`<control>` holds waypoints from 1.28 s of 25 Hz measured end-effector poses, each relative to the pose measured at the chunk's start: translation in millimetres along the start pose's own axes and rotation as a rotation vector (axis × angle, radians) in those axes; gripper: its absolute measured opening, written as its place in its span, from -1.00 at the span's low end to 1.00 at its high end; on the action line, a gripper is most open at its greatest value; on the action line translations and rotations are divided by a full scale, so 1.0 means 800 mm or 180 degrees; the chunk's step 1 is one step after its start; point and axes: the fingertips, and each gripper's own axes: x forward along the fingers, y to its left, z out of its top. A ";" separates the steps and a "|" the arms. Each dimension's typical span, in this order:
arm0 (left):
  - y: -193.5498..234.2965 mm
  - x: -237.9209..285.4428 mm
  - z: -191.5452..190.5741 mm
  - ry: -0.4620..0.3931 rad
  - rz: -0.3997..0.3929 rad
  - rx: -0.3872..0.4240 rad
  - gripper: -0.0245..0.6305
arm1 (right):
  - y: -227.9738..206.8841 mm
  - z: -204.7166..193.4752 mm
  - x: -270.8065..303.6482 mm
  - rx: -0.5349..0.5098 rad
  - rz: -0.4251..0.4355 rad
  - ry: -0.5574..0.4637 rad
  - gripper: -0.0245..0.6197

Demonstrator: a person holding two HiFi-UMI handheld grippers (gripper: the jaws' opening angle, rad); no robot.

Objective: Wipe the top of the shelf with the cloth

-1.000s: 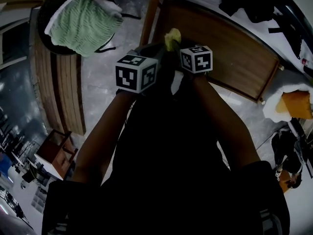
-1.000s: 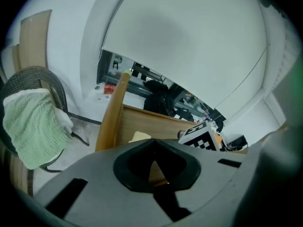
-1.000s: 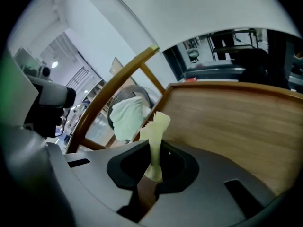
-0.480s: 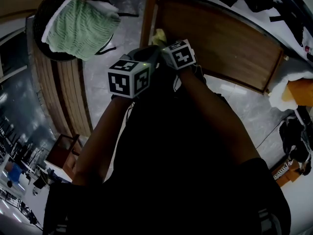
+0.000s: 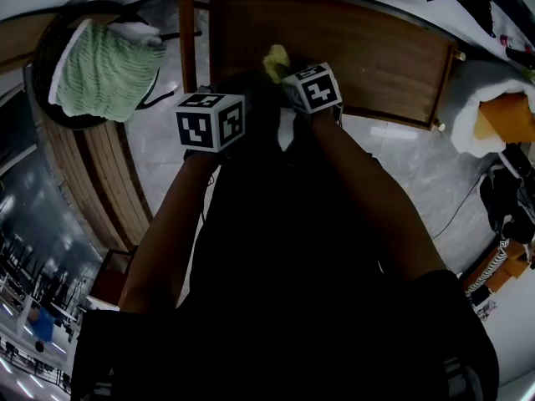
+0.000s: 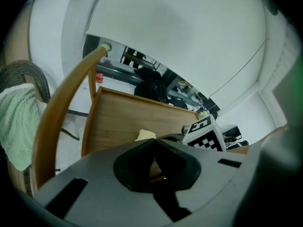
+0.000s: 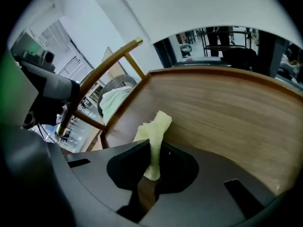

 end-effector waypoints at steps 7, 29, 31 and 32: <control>-0.062 0.067 -0.019 0.0146 -0.0107 -0.0033 -0.89 | -0.090 -0.048 -0.068 0.0205 -0.0268 -0.0112 -0.77; -0.236 0.179 -0.017 0.0221 -0.0438 0.0315 -0.89 | -0.304 -0.177 -0.264 0.1000 -0.1111 -0.0168 -0.77; -0.244 0.184 -0.017 0.0212 -0.0454 0.0326 -0.89 | -0.321 -0.188 -0.279 0.1048 -0.1252 -0.0130 -0.77; -0.247 0.185 -0.017 0.0206 -0.0459 0.0327 -0.89 | -0.328 -0.193 -0.288 0.1074 -0.1329 -0.0105 -0.77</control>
